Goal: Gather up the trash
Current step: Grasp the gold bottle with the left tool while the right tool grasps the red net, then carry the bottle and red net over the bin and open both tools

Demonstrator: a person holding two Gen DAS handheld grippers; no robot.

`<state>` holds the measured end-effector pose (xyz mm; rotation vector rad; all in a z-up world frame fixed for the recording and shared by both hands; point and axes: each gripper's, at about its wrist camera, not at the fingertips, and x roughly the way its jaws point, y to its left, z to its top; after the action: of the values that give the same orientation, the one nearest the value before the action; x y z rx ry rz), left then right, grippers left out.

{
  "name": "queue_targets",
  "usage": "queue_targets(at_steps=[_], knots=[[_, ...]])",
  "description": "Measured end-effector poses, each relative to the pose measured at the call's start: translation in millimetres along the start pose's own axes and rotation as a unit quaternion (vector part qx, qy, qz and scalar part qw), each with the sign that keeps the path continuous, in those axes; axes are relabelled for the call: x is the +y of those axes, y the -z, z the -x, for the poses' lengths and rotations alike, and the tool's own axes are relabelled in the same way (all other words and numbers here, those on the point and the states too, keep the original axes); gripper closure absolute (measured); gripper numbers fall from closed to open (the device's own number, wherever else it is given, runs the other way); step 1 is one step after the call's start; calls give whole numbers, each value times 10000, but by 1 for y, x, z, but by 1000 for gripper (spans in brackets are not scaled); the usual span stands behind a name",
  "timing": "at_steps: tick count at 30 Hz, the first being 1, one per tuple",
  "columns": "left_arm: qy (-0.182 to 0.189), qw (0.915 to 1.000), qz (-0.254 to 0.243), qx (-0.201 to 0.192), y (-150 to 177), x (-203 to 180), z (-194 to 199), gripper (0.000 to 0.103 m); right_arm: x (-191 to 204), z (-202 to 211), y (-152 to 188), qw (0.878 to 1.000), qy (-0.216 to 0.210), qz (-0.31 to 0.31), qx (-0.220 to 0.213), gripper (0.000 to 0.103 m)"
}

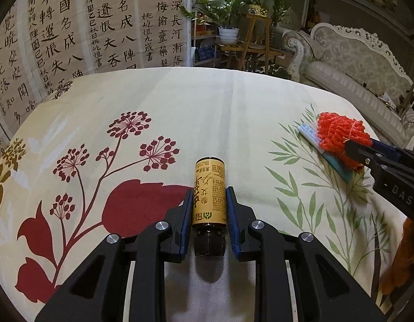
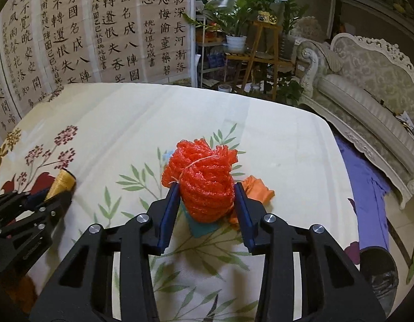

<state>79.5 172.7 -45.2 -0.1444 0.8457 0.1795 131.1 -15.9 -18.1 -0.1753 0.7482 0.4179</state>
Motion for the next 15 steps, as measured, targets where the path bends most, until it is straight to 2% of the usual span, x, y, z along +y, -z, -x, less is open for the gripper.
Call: queue_targets(at_steps=[9, 15], knots=[[-57, 9996, -49, -286, 0, -5, 15, 78, -17, 44, 13, 9990, 80, -243, -378, 65], [113, 9989, -112, -444, 1, -19, 33, 78, -45, 76, 36, 9968, 313, -514, -517, 65]])
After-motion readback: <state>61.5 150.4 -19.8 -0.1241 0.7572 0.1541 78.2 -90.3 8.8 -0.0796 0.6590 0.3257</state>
